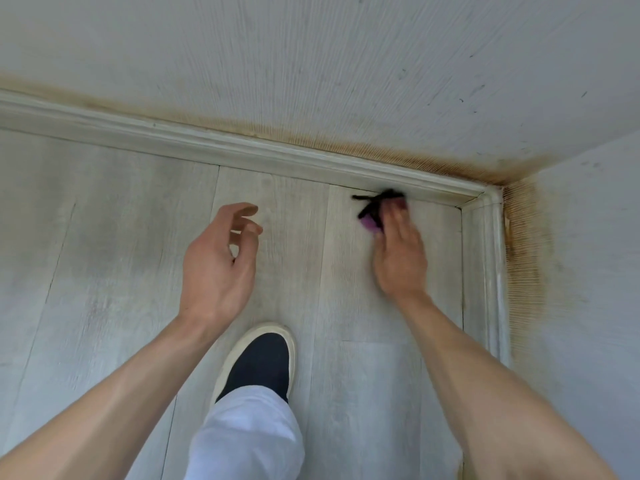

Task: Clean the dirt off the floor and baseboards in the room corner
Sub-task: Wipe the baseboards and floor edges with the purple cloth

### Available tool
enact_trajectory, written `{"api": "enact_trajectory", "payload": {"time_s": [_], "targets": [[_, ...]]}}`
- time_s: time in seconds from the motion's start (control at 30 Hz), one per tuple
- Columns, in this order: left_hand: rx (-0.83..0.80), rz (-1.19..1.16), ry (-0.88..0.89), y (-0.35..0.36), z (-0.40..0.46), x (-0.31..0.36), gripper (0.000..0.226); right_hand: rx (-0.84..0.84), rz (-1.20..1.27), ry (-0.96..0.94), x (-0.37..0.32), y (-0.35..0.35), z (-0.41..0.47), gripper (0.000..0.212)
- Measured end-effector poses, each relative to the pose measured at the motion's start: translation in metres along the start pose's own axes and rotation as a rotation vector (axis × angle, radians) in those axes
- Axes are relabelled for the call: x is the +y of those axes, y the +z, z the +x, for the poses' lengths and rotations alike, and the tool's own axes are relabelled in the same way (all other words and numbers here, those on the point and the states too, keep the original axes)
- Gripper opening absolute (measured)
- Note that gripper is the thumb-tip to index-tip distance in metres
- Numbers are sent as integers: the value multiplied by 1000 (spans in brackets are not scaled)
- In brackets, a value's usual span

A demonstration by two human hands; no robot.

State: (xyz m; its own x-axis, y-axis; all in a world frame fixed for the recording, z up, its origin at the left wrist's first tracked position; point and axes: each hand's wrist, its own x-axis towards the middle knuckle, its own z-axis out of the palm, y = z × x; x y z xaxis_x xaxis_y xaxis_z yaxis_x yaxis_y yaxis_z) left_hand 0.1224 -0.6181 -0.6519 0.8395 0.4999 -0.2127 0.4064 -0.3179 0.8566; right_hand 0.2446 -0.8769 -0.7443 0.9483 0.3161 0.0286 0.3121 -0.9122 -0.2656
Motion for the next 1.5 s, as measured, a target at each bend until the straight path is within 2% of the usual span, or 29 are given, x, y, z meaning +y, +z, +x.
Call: {"api": "enact_trajectory", "payload": {"time_s": [0.07, 0.13, 0.2, 0.27, 0.37, 0.43, 0.53, 0.6, 0.67, 0.73, 0.83, 0.93, 1.0, 1.1, 1.17, 1.2, 1.3, 1.4, 1.5], "targets": [[1, 6, -9, -2, 0, -2, 25, 52, 25, 257, 7, 1, 12, 50], [-6, 10, -22, -1, -1, -3, 26, 85, 21, 271, -22, 11, 23, 49], [-34, 5, -19, 4, -4, 0, 27, 60, 32, 14, -56, 23, 29, 50], [-73, 21, 3, 9, -6, 2, 28, -56, -14, -267, -75, 21, 38, 49], [-105, 44, 28, 11, -6, 4, 28, -179, -114, -424, -42, -1, 64, 51], [-109, 51, 26, 10, -4, 5, 27, -120, -122, -335, 2, -15, 60, 51], [-108, 42, 19, 10, -5, 4, 26, 27, -67, 62, 50, -30, 34, 45], [-110, 35, 16, 9, -7, 3, 26, 58, -80, 336, 45, -28, 34, 34], [-112, 28, 1, 9, -8, 1, 26, 1, -181, 481, 15, -20, 44, 33], [-124, 20, -11, 11, -10, 0, 26, -72, -235, 411, -31, -9, 48, 38], [-151, 24, 7, 15, -11, 3, 26, -65, -234, 80, -94, 16, 47, 40], [-160, 28, 25, 18, -9, 4, 26, -118, -245, -167, -92, 15, 57, 40], [-167, 19, 27, 19, -9, 5, 26, -165, -263, -150, -58, 3, 57, 44], [-171, -1, 26, 20, -10, 6, 25, -129, -259, 184, 0, -17, 46, 36], [-175, -8, 22, 21, -11, 6, 25, -113, -106, 401, 13, -31, 43, 33], [-178, -14, 15, 21, -11, 6, 25, -127, 75, 483, 12, -37, 42, 30], [-194, -83, -54, 23, -9, 5, 25, -209, 875, 778, -17, -62, 35, 23], [-229, -185, -142, 27, -2, 8, 22, -366, 1372, 842, -53, -84, 14, 28], [-368, -387, -325, 33, 3, 16, 28, -479, 1619, 812, -77, -92, -3, 32]]}}
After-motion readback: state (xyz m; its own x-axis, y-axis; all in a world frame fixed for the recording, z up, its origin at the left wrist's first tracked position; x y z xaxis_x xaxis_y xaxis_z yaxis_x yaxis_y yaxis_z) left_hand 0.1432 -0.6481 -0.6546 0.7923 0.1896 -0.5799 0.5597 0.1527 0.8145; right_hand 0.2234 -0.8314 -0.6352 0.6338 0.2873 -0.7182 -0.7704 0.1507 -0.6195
